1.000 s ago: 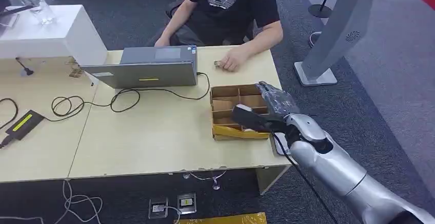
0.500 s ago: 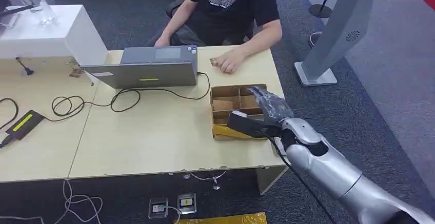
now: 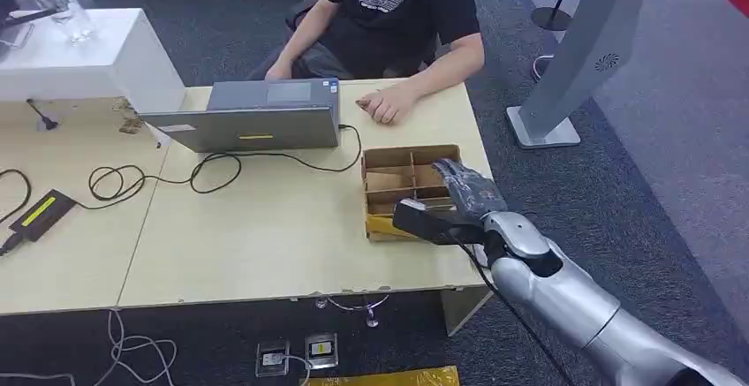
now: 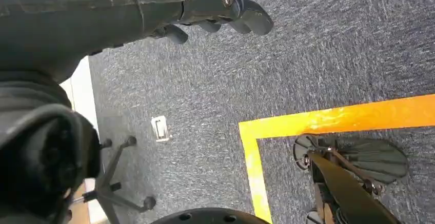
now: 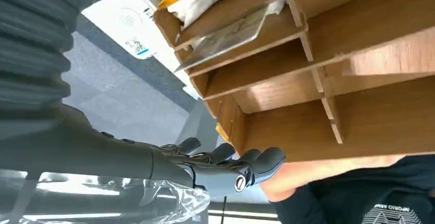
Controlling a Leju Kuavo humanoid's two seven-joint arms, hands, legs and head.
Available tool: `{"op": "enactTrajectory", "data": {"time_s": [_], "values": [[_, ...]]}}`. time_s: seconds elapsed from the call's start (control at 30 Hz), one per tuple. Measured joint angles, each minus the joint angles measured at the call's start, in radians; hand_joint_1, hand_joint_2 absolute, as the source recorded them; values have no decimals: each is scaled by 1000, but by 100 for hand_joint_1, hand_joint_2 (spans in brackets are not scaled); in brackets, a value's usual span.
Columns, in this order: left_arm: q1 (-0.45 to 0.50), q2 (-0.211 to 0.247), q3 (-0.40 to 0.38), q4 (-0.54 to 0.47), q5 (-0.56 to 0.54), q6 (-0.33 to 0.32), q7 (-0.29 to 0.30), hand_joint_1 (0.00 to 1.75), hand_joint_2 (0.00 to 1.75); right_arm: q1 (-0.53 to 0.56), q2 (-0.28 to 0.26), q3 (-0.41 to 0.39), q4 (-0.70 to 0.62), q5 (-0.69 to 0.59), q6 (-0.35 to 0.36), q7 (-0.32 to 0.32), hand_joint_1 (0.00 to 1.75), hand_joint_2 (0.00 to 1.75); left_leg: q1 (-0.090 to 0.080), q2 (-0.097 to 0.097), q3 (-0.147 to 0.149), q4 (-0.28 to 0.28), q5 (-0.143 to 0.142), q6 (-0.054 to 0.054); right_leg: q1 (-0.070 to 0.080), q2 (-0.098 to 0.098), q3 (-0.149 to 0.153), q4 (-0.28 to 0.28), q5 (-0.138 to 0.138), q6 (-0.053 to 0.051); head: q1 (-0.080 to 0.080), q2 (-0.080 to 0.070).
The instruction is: Pass the card to the sensor for recognition and then transmit it.
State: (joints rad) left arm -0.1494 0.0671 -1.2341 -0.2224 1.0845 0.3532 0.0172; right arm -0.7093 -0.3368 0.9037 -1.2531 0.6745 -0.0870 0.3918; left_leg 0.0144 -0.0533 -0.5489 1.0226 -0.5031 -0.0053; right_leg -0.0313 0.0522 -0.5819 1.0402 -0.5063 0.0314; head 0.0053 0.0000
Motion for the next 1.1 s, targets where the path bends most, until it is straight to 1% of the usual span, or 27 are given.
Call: {"op": "enactTrajectory", "data": {"time_s": [0.4, 0.43, 0.47, 0.5, 0.73, 1.1], "values": [[0, 0, 0, 0, -6, 2, 0, 0, 0, 20, -9, -1, 0, 13, 10, 9, 0, 175, 0, 0, 0, 0, 0, 0, 0, 0, 0, 0, 0, 0, 0, 0], [0, 0, 0, 0, -6, 2, 0, 0, 0, 22, -10, -1, 0, 14, 11, 9, 155, 175, 0, 0, 0, 0, 0, 0, 0, 0, 0, 0, 0, 0, 0, 0], [0, 0, 0, 0, -6, 2, 0, 0, 0, 24, -10, -1, 0, 16, 12, 9, 159, 175, 0, 0, 0, 0, 0, 0, 0, 0, 0, 0, 0, 0, 0, 0], [0, 0, 0, 0, -6, 3, 0, 0, 0, 27, -10, -1, 0, 16, 13, 9, 175, 175, 0, 0, 0, 0, 0, 0, 0, 0, 0, 0, 0, 0, 0, 0], [0, 0, 0, 0, -10, 3, 0, 0, 0, 44, -10, 0, -2, 16, 14, 0, 175, 175, 0, 0, 0, 0, 0, 0, 0, 0, 0, 0, 0, 0, 0, 0], [2, 0, 0, 0, -14, 2, 0, 0, 0, 71, -10, -1, -3, 19, -12, -8, 175, 175, 0, 1, 0, 0, 0, 0, 0, 0, 0, 0, 0, 0, 0, 0]]}}
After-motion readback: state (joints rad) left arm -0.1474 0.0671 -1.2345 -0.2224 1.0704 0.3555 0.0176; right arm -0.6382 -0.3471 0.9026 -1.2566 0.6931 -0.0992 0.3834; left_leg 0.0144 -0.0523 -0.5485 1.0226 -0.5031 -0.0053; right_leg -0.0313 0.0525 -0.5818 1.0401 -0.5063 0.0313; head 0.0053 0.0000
